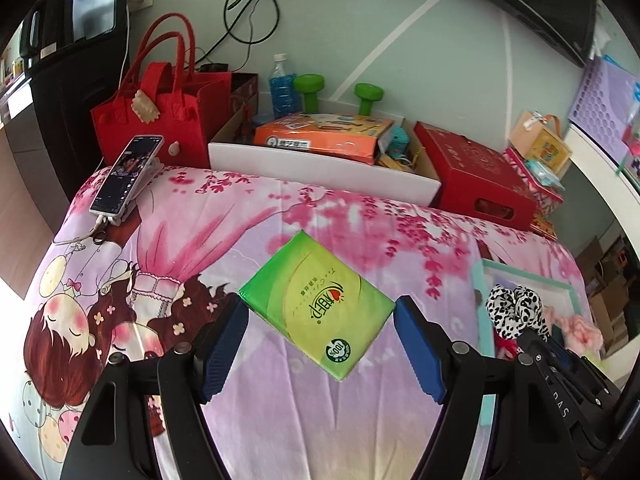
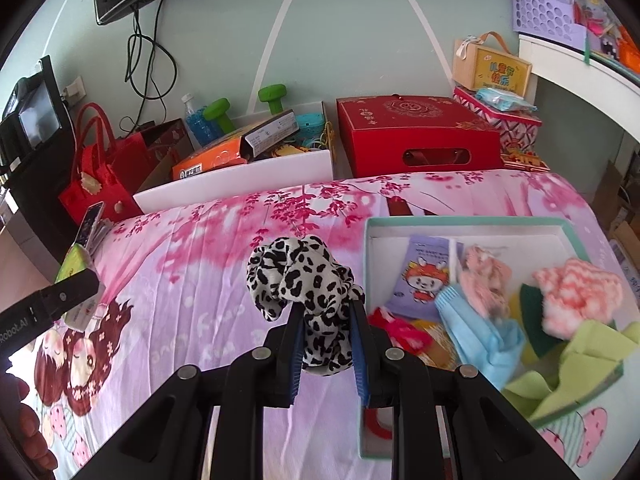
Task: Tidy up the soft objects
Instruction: 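Carry the tissue pack in the left gripper while the right carries the scrunchie to the tray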
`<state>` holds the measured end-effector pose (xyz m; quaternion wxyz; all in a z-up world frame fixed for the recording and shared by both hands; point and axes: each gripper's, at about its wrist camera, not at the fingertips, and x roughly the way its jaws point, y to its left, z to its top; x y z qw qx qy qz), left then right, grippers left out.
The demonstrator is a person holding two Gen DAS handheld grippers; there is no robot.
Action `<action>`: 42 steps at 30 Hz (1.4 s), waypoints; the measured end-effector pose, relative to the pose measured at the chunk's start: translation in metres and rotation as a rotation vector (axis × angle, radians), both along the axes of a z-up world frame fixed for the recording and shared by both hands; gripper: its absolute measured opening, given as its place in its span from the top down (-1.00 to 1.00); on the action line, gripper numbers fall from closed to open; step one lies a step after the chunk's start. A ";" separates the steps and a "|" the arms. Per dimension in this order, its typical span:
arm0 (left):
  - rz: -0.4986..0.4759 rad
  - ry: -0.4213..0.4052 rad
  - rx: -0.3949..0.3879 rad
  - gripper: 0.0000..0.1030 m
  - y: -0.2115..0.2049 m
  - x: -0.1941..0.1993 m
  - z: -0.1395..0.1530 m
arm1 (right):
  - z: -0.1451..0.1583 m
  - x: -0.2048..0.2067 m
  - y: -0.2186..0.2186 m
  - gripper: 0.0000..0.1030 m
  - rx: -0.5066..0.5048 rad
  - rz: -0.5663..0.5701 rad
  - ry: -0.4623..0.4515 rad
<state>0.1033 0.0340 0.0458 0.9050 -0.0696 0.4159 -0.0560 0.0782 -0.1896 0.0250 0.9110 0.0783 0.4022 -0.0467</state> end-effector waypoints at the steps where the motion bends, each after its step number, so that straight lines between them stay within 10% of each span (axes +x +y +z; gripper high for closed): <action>1: -0.007 -0.002 -0.001 -0.48 -0.002 -0.004 0.001 | 0.001 -0.004 -0.001 0.56 -0.002 -0.001 -0.003; 42: -0.478 -0.029 0.134 -0.48 -0.209 -0.036 -0.032 | -0.002 -0.066 -0.147 0.56 0.058 -0.336 0.030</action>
